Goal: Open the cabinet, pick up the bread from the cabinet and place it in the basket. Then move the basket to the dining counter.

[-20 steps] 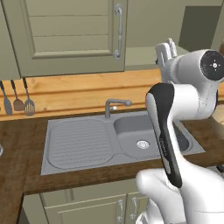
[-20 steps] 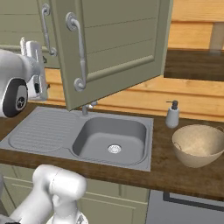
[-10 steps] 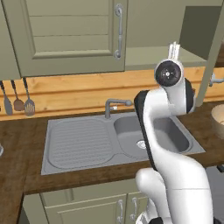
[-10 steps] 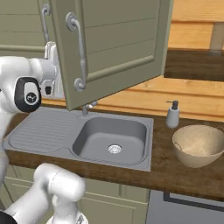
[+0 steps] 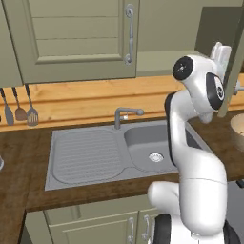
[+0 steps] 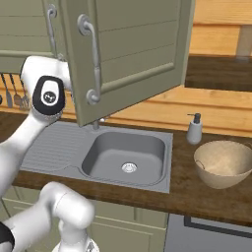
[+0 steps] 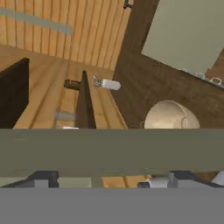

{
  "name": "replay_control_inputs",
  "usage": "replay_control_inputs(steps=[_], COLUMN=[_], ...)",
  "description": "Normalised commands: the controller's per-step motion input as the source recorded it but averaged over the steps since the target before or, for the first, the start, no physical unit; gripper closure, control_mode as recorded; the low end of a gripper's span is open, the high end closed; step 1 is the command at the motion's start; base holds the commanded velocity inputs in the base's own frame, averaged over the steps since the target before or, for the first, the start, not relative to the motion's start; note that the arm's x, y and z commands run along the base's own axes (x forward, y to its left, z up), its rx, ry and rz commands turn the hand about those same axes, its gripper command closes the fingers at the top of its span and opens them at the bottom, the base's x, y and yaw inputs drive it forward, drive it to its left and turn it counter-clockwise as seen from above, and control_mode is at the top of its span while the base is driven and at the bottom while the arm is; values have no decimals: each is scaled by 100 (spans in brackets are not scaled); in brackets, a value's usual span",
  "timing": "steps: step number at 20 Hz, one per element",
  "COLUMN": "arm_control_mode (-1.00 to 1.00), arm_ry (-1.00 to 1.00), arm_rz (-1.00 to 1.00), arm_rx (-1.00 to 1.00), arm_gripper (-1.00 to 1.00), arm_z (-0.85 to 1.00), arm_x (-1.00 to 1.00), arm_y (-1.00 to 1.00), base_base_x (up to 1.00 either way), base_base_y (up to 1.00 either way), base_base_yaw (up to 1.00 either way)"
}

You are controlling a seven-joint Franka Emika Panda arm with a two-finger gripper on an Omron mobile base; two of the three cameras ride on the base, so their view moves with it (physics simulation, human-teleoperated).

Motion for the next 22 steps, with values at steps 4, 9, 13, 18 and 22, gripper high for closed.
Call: replay_control_inputs(steps=[4,9,13,18,22], arm_control_mode=[-100,-100,-100,-100,-100], arm_ry=[-3,-3,-16,-25,-4], arm_rz=[-46,-41,-18,11,41], arm_rx=[11,10,5,2,-1], arm_gripper=[-100,-100,-100,-100,-100], arm_z=[0,0,-12,-24,-9], arm_x=[-20,-21,-1,0,0], arm_y=[-94,-100,-28,96,100], base_base_x=[0,0,0,0,0], base_base_y=[0,0,0,0,0], base_base_yaw=[0,0,0,0,0])
